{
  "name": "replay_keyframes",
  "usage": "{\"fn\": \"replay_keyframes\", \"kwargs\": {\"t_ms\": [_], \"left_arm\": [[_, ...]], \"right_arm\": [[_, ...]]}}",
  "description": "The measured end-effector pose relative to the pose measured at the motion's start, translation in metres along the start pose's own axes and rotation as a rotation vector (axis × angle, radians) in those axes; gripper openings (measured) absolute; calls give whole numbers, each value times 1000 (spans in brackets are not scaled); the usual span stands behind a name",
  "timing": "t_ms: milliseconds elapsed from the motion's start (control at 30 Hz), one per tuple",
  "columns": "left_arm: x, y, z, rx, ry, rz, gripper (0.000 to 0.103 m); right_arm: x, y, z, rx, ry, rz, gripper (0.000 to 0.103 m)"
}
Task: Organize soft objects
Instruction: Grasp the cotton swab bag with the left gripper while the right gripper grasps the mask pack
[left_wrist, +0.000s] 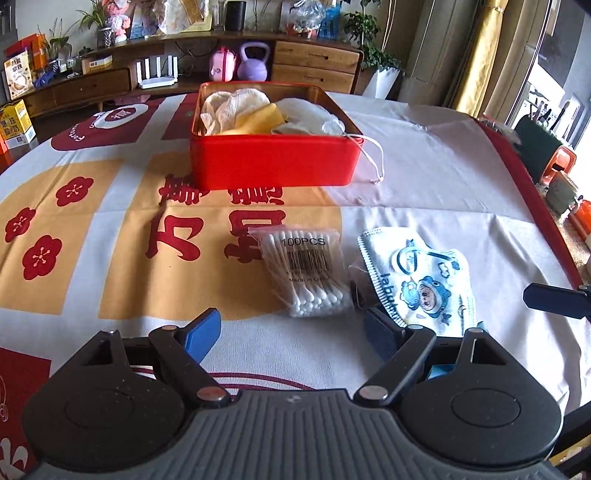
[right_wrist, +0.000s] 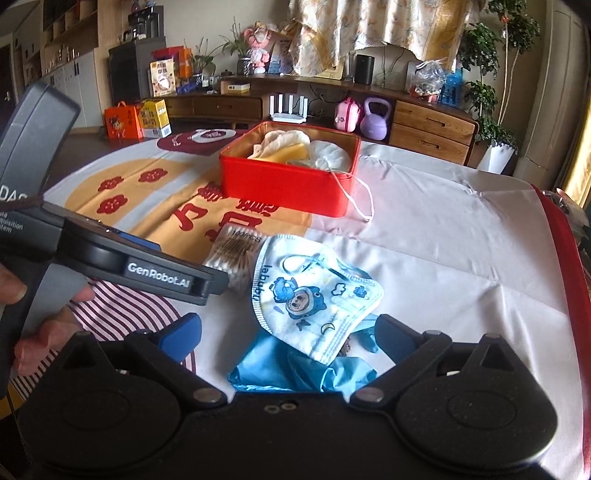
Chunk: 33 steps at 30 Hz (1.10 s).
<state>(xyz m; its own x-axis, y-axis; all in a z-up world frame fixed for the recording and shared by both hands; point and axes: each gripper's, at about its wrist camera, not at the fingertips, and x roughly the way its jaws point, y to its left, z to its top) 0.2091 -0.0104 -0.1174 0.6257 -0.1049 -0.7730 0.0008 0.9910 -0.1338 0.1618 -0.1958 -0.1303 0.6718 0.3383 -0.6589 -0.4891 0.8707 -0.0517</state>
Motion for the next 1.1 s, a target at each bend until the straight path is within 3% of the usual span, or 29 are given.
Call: {"fn": "replay_keyframes", "kwargs": {"t_ms": [467,700,900,967,1100], "left_arm": [[36,-1,14,-7,25,-3,85],[41,4,19,-24,10,-21,85],[42,5,19,-18,-7,-24,84],[42,6,19,-19,-12,-22,84],[41,6,19,-16,-20,-26,72]], "right_arm": [[42,2,5,-43,58,-35,86],[50,-2,9,-9,62,-44,66],[47,-14,10,54,54,-30,60],[45,-17,11,75,54,-20,52],[43,-22,12,113,56,-3,41]]}}
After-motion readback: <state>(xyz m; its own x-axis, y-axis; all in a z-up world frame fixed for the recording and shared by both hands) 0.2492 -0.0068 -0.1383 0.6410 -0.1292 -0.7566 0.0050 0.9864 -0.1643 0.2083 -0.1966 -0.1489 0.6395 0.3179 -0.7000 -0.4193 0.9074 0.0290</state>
